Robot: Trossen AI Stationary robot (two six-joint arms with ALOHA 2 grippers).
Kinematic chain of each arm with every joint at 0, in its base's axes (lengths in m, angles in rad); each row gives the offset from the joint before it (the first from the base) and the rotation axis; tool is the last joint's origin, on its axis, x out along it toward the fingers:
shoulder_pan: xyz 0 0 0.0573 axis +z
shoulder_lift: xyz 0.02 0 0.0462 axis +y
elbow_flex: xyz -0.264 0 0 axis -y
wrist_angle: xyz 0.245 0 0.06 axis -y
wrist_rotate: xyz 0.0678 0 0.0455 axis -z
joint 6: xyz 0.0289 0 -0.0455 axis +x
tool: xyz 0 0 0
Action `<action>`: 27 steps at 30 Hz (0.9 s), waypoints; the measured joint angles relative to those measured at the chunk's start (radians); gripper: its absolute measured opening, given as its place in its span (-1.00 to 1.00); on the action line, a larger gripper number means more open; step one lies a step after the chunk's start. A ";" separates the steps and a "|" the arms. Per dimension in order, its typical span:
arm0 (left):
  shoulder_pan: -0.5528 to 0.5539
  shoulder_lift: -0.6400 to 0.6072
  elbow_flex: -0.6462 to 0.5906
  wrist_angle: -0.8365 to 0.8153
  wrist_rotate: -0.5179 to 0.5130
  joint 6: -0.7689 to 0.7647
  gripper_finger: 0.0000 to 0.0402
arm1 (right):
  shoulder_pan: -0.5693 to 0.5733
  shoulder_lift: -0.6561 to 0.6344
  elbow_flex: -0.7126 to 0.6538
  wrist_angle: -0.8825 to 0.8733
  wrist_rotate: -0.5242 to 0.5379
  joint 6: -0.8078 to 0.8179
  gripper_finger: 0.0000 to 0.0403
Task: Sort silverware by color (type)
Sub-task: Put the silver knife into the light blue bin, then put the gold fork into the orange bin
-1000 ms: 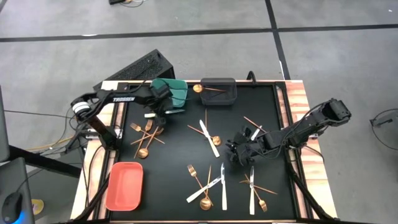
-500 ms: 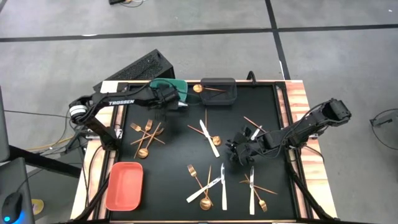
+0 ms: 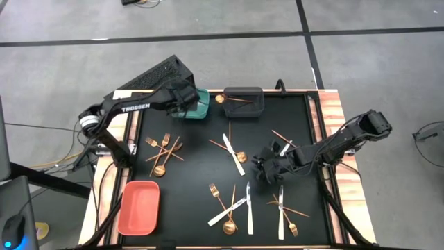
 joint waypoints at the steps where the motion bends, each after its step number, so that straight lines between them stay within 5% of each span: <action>1: 0.018 0.014 0.000 0.016 0.009 0.007 -0.92 | -0.006 0.000 0.000 -0.001 0.000 -0.005 -0.42; 6: 0.082 0.091 0.000 0.114 0.039 -0.001 -0.83 | -0.033 -0.006 0.000 -0.007 -0.036 -0.045 -0.42; 15: 0.147 0.177 -0.001 0.175 0.031 0.007 -0.34 | -0.026 -0.085 0.000 -0.049 -0.052 -0.054 -0.42; 21: 0.199 0.152 -0.001 0.184 -0.041 -0.069 -0.19 | -0.121 -0.206 0.023 -0.060 0.022 -0.190 -0.42; 27: 0.231 0.063 -0.001 0.083 0.017 -0.195 -0.17 | -0.249 -0.345 0.098 -0.060 0.026 -0.389 -0.42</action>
